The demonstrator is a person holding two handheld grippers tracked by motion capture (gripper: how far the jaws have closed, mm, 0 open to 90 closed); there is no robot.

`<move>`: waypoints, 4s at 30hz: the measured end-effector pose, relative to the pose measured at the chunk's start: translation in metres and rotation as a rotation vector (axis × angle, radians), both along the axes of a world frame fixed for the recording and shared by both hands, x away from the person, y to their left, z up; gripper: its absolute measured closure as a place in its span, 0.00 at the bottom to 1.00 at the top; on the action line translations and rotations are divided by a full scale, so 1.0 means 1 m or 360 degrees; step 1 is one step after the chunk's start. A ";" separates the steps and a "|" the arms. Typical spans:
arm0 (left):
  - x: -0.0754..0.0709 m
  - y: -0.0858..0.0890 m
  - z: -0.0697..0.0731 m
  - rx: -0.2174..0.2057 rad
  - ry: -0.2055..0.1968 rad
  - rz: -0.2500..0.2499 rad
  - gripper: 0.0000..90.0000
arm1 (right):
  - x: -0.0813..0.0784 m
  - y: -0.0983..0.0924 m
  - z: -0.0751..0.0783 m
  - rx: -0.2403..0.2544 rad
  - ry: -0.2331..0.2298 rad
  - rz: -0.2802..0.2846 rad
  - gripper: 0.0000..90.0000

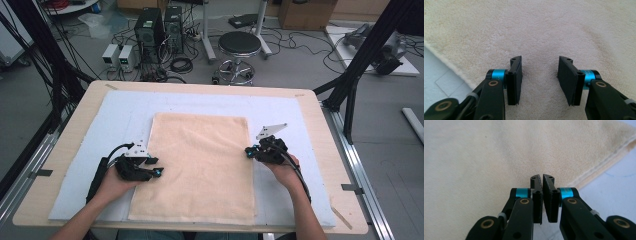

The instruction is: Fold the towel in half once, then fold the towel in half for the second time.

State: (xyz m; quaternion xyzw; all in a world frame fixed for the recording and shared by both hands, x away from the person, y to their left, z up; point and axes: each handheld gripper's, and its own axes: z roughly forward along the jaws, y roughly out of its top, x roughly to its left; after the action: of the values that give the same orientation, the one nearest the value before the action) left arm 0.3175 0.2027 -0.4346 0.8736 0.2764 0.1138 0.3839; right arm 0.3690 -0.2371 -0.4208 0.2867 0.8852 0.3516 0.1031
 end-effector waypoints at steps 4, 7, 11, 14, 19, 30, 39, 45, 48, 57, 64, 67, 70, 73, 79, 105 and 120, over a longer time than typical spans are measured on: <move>-0.001 0.001 0.000 -0.0005 -0.0012 0.0002 0.58 | 0.003 0.001 -0.006 -0.0048 0.0023 -0.0009 0.88; -0.001 0.004 0.000 -0.0019 -0.0018 0.0018 0.55 | 0.001 -0.001 -0.002 0.0000 -0.0005 -0.0012 0.82; -0.001 0.008 0.004 -0.0063 -0.0046 0.0061 0.53 | -0.003 -0.001 0.003 0.0047 -0.0025 -0.0005 0.74; 0.002 0.013 0.007 -0.0102 -0.0049 0.0092 0.51 | -0.004 0.001 0.006 0.0091 -0.0057 -0.0011 0.67; 0.010 0.018 0.012 -0.0165 -0.0050 0.0137 0.46 | 0.000 -0.001 0.007 0.0154 -0.0068 -0.0055 0.54; 0.028 0.026 0.017 -0.0214 0.0004 0.0299 0.28 | 0.015 0.013 0.023 0.0155 -0.0128 -0.0091 0.38; 0.051 0.027 0.044 -0.0215 -0.0008 0.0322 0.17 | 0.027 0.018 0.039 0.0161 -0.0157 -0.0087 0.35; 0.058 0.023 0.055 -0.0213 -0.0033 0.0317 0.17 | 0.030 0.018 0.040 0.0168 -0.0132 -0.0086 0.34; 0.060 0.022 0.061 -0.0215 -0.0046 0.0316 0.17 | 0.031 0.019 0.041 0.0166 -0.0135 -0.0080 0.33; 0.077 0.021 0.070 -0.0205 -0.0025 0.0324 0.17 | 0.036 0.022 0.051 0.0153 -0.0145 -0.0063 0.33; 0.099 0.013 0.073 -0.0163 -0.0018 0.0332 0.17 | 0.053 0.021 0.047 0.0142 -0.0138 -0.0081 0.33; 0.111 0.010 0.074 -0.0154 -0.0017 0.0350 0.18 | 0.061 0.019 0.046 0.0132 -0.0102 -0.0113 0.33; 0.122 0.009 0.070 -0.0149 -0.0013 0.0364 0.20 | 0.072 0.021 0.047 0.0102 -0.0107 -0.0120 0.33; 0.132 0.010 0.059 -0.0141 -0.0003 0.0407 0.23 | 0.081 0.018 0.040 0.0124 -0.0121 -0.0188 0.33; 0.145 0.010 0.034 -0.0108 0.0079 0.0464 0.28 | 0.094 0.016 0.018 0.0026 -0.0024 -0.0272 0.33; 0.150 0.013 -0.002 -0.0166 0.0224 0.0519 0.84 | 0.110 0.017 -0.010 0.0079 0.0229 -0.0292 0.90; 0.145 0.022 0.015 -0.0228 0.0148 0.0483 0.92 | 0.102 0.007 0.011 0.0205 0.0164 -0.0219 0.92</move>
State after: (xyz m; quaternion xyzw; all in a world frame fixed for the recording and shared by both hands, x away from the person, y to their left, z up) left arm 0.4622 0.2247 -0.4199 0.7967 0.4299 0.1101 0.4104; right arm 0.4710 -0.2304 -0.4097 0.3705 0.8431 0.3848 0.0628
